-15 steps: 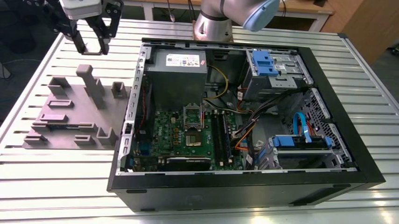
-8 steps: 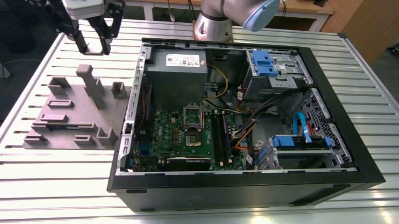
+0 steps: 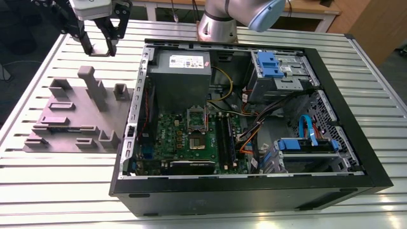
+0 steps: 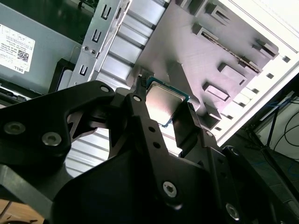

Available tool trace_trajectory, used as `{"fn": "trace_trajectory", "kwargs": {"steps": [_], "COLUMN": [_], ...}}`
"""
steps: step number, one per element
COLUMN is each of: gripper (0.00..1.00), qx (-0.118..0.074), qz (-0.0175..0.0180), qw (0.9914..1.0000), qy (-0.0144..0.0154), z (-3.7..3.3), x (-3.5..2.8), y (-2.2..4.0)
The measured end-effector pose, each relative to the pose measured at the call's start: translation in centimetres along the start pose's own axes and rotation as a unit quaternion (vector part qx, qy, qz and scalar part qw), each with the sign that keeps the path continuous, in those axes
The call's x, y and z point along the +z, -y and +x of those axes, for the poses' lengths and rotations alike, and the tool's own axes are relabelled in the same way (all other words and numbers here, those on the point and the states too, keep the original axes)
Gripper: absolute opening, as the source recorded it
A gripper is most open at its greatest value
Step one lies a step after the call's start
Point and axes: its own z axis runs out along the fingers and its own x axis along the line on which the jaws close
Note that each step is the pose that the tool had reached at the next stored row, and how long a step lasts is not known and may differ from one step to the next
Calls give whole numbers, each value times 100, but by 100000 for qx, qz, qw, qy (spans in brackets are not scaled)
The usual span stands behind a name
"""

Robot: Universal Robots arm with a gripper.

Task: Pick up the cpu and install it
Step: 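Pick up the cpu and move it towards the insertion slot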

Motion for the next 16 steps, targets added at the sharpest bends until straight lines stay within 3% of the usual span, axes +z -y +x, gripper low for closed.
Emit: {"fn": "trace_trajectory", "kwargs": {"steps": [8,16], "gripper": [47,47], "qx": [-2,0], "qz": [2,1], "qw": [100000,100000], "qy": [-2,-1], "z": [-100,-111], "x": [-4,-4], "y": [-1,-1]}}
